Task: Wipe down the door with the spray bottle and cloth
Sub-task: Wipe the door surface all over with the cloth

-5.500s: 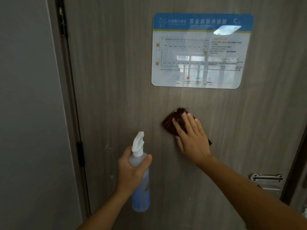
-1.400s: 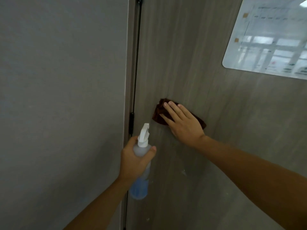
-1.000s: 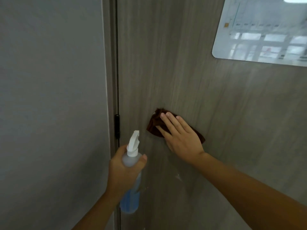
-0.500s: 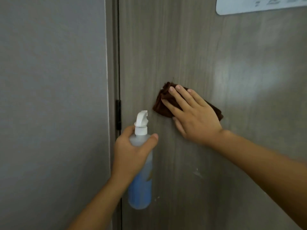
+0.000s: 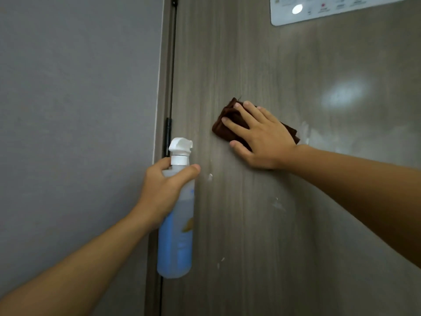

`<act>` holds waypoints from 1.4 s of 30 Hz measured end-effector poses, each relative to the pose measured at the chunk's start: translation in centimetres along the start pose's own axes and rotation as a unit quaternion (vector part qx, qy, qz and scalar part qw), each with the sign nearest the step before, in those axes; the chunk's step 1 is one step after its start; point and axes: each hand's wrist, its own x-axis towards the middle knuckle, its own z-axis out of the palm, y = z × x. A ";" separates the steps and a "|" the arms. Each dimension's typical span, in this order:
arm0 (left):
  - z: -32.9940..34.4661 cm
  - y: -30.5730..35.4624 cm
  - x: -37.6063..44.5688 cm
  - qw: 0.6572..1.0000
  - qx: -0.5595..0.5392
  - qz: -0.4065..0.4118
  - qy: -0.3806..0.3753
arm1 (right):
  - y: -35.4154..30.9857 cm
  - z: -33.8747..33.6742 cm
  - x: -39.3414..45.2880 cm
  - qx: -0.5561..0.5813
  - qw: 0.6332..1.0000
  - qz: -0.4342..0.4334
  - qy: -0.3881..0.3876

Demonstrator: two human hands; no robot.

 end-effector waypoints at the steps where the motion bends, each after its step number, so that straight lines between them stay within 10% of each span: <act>1: -0.3 -0.4 -0.2 1.000 -0.009 -0.004 -0.008 | -0.3 0.1 -0.3 0.000 1.000 0.000 -0.002; 42: -2.5 -3.2 -7.3 0.999 0.029 -0.001 -0.029 | -7.8 1.1 -2.8 0.006 0.998 0.028 -0.049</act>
